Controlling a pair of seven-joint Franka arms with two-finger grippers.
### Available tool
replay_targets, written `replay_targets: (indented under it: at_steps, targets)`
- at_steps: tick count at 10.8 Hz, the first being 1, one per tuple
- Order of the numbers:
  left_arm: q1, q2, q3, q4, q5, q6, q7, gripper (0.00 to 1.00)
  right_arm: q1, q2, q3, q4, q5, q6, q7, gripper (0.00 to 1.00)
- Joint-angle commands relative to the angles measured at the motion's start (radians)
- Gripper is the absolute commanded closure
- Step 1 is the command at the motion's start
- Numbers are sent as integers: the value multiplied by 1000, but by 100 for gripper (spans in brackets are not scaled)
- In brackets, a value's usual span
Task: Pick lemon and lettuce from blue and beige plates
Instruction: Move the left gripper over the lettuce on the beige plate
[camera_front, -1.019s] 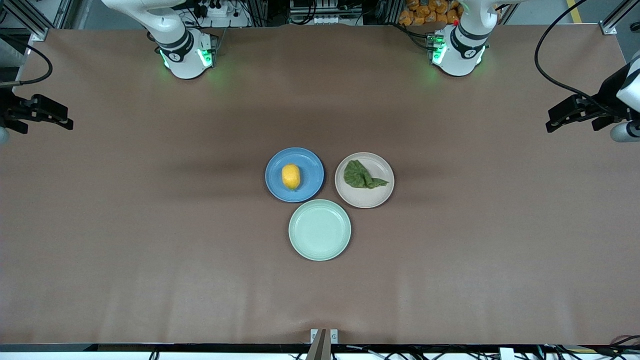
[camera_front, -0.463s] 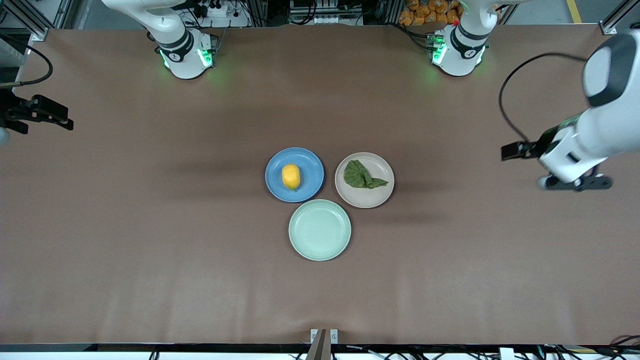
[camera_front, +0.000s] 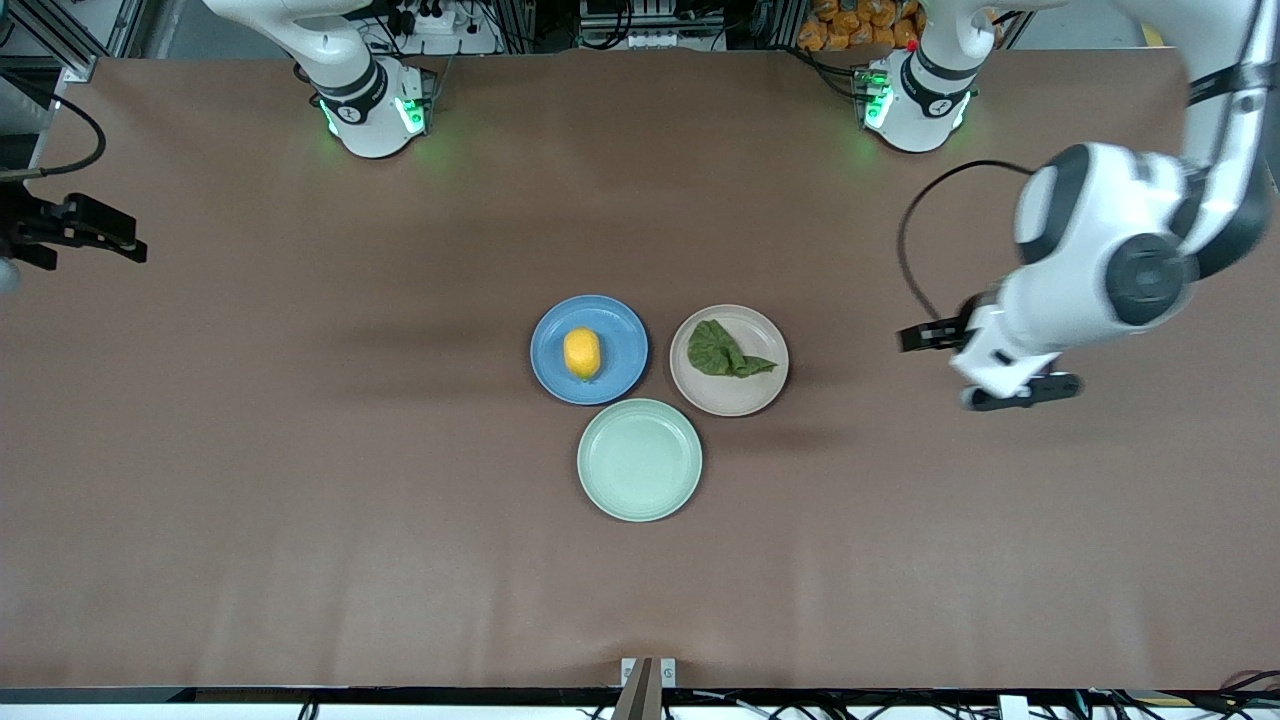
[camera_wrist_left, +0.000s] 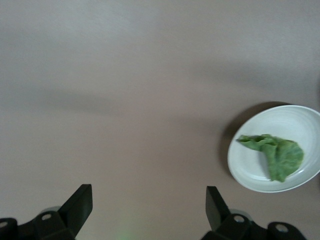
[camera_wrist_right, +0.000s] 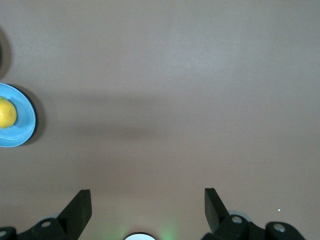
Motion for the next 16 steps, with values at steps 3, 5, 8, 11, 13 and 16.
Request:
replay_targets:
  at_steps: [3,5,8,11,13,16]
  targets:
    - [-153,107,7,-6,-31,114,-306,0,-7,55,14,17,38,34,8,0]
    - [-226,156,7,-32,-31,216,-448,0,-6,84,14,17,129,32,12,0]
    - [-322,248,8,-35,-28,330,-606,0,40,121,15,7,137,66,14,0]
    - [-358,299,8,-37,-26,385,-675,0,63,153,17,7,138,92,15,0]
    - [-385,348,10,-39,-17,453,-730,0,102,179,17,6,138,124,47,0]
    - [-401,373,13,-36,-16,472,-737,16,192,231,17,4,138,199,199,0]
